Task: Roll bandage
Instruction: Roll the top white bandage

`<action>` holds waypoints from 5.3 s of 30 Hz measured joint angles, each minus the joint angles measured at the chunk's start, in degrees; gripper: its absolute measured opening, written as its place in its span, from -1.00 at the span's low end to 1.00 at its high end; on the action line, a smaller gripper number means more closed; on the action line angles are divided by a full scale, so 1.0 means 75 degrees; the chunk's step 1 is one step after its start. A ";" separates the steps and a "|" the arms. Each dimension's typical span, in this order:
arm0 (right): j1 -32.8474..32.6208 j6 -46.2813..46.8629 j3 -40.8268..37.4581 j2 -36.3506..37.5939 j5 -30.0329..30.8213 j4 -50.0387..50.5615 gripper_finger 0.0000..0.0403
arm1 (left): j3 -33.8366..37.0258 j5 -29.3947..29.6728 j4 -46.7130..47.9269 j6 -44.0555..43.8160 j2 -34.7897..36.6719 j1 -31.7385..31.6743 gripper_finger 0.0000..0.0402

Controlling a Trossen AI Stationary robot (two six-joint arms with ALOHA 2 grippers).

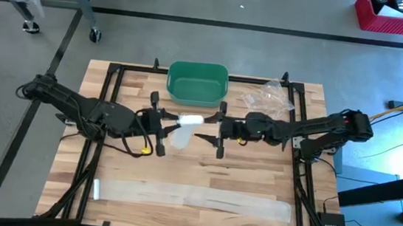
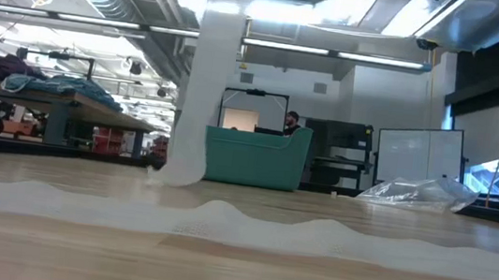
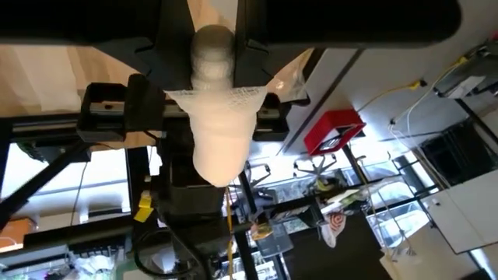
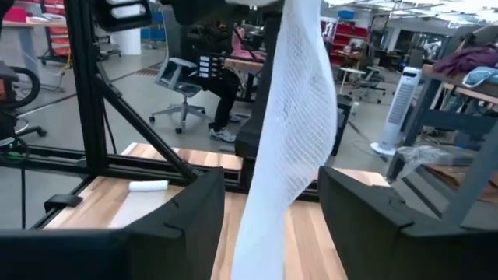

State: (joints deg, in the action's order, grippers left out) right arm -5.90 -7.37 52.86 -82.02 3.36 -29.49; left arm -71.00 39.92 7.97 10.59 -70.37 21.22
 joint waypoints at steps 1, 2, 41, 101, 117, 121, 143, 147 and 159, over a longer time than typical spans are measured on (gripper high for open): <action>-0.0010 0.0008 0.0000 -0.0064 0.0002 -0.0099 0.04 | 0.0000 -0.0002 0.0027 0.0000 -0.0002 0.0029 -0.73; -0.0010 0.0008 0.0000 -0.0111 0.0002 -0.0194 0.04 | 0.0000 -0.0005 0.0029 -0.0011 -0.0002 0.0051 -0.73; -0.0016 -0.0180 0.0315 -0.0733 0.0270 -0.0213 -0.91 | 0.0000 -0.0110 -0.0842 0.0578 -0.0407 0.0373 -0.73; -0.0409 -0.0506 0.0312 -0.2014 -0.0176 -0.1355 -0.36 | -0.0003 -0.0209 -0.0510 0.0647 0.0004 0.0783 -0.73; -0.1830 -0.2428 0.0312 -0.0987 0.1027 0.0243 -0.95 | -0.0003 0.0818 -0.0597 0.1100 0.0004 0.0742 -0.73; -0.2037 -0.2431 0.0318 -0.0710 0.1011 0.0398 -0.98 | -0.0003 0.0843 -0.0609 0.1250 0.0004 0.0585 -0.73; -0.2597 -0.2256 0.4590 -0.0644 0.2013 0.4399 -0.96 | 0.0417 0.0854 -0.0532 0.3046 -0.0649 0.0012 -0.73; -0.2247 -0.2221 0.5007 -0.0644 0.2021 0.4466 -0.96 | 0.0417 0.0855 -0.0613 0.3605 -0.0881 0.0072 -0.73; -0.0687 -0.1844 0.5321 -0.0655 0.1934 0.4702 -0.96 | 0.0417 0.0808 -0.0477 0.3934 -0.1339 0.0145 -0.73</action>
State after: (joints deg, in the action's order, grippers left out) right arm -11.06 -21.20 92.77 -86.93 17.87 5.77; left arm -67.88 45.98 4.39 40.10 -80.42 22.30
